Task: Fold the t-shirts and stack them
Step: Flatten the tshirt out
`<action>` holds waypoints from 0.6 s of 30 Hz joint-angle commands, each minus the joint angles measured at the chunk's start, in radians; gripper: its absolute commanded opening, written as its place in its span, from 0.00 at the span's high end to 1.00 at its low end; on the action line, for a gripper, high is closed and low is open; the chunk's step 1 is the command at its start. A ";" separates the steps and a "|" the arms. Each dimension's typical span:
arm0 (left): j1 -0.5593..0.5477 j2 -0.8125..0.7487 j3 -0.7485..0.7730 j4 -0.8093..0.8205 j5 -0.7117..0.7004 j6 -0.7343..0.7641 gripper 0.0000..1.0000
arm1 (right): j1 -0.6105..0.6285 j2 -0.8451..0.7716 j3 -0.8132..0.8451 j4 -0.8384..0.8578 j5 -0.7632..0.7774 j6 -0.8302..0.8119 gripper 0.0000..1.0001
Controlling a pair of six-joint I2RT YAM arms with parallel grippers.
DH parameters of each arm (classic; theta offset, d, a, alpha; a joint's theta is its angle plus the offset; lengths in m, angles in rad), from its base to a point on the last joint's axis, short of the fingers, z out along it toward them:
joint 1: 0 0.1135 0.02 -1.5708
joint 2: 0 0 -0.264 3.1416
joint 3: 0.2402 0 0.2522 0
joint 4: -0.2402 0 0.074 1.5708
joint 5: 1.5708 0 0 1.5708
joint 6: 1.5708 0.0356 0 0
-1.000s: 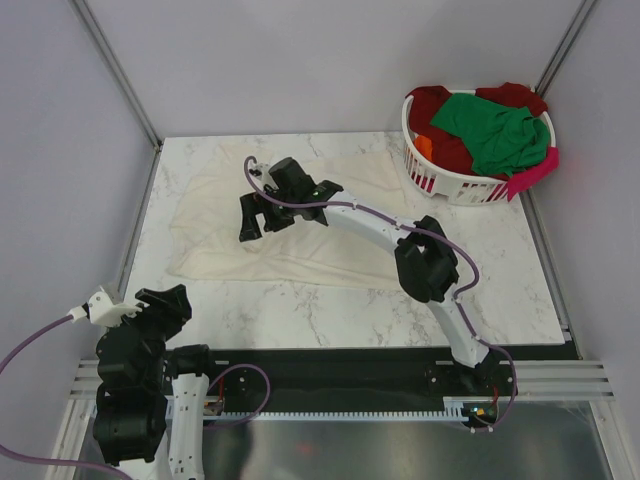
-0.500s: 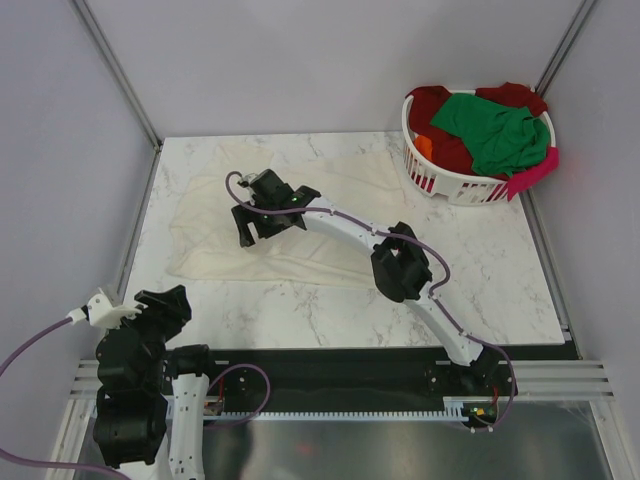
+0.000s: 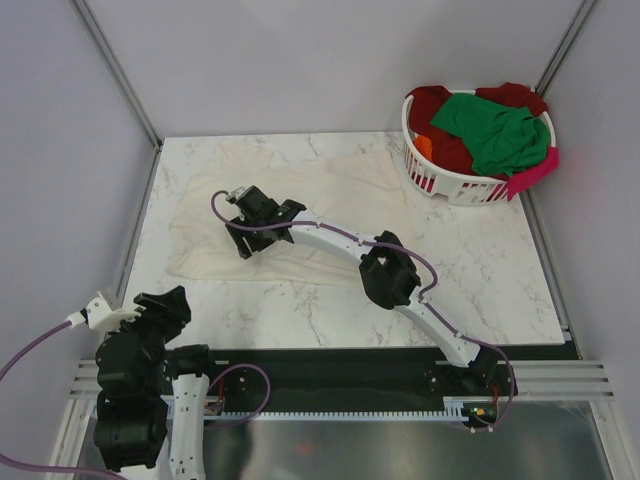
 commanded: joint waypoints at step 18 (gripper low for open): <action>-0.005 -0.004 0.001 0.034 -0.007 -0.031 0.38 | 0.014 0.006 0.034 0.016 0.095 -0.053 0.94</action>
